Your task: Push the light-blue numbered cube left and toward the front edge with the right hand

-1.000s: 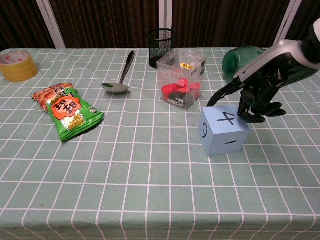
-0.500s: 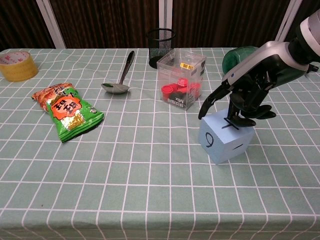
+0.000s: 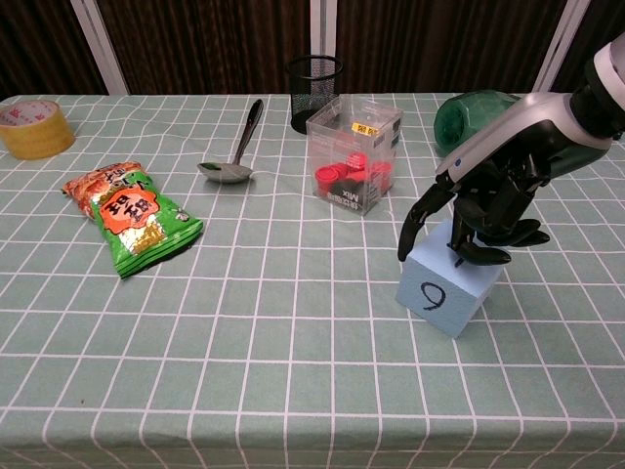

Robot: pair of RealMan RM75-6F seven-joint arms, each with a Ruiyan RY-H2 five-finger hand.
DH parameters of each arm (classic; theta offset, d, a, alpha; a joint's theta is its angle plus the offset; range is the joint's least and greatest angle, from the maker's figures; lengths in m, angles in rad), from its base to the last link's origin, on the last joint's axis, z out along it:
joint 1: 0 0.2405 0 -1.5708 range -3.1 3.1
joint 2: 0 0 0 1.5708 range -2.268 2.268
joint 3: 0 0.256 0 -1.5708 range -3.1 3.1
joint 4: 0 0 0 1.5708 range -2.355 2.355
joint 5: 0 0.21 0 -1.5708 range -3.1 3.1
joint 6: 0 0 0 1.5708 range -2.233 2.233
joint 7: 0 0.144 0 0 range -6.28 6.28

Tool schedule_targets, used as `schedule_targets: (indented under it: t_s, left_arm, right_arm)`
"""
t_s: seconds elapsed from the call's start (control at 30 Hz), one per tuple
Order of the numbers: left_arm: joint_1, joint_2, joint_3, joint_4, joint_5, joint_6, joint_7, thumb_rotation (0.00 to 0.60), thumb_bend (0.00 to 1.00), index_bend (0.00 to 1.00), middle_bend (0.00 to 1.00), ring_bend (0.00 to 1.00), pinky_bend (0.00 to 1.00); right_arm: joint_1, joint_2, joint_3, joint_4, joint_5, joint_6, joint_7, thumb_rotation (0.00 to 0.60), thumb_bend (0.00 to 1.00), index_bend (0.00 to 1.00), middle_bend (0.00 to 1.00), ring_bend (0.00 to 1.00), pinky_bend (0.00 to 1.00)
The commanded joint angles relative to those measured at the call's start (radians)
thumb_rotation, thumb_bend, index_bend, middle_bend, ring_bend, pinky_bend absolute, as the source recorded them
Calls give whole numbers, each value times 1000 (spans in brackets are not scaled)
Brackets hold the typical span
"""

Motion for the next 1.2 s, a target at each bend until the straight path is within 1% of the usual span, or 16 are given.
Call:
schedule_targets:
  t_s: [0.03, 0.47, 0.8, 0.93, 1.07, 1.13, 1.2]
  left_arm:
    - [-1, 0, 0, -1, 0, -1, 1, 600, 0, 35, 0, 0, 28]
    - [-2, 2, 0, -1, 3, -2, -2, 600, 0, 35, 0, 0, 28]
    - [0, 2, 0, 0, 1, -1, -4, 600, 0, 35, 0, 0, 28]
    - [0, 1, -1, 1, 1, -1, -4, 600, 0, 35, 0, 0, 28]
    - [0, -1, -1, 3, 0, -3, -5, 600, 0, 35, 0, 0, 28]
    - [0, -2, -2, 5, 0, -1, -6, 600, 0, 35, 0, 0, 28]
    - [1, -2, -3, 5, -1, 0, -6, 600, 0, 35, 0, 0, 28]
  right_arm:
    - [2, 1, -1, -7, 4, 1, -8, 600, 1000, 213, 932, 811, 722]
    - [21, 13, -18, -33, 11, -23, -43, 600, 1000, 303, 932, 812, 722]
    - [38, 12, -38, -36, 17, -29, -54, 600, 1000, 335, 932, 811, 722]
    - [39, 13, -42, -37, 19, -30, -58, 600, 1000, 359, 932, 812, 722]
    - [34, 18, -41, -42, 24, -18, -61, 600, 1000, 361, 932, 812, 722]
    - [25, 22, -36, -51, 26, -6, -65, 600, 1000, 329, 932, 812, 722]
    - [4, 29, -21, -64, 32, 27, -68, 600, 1000, 228, 932, 812, 722]
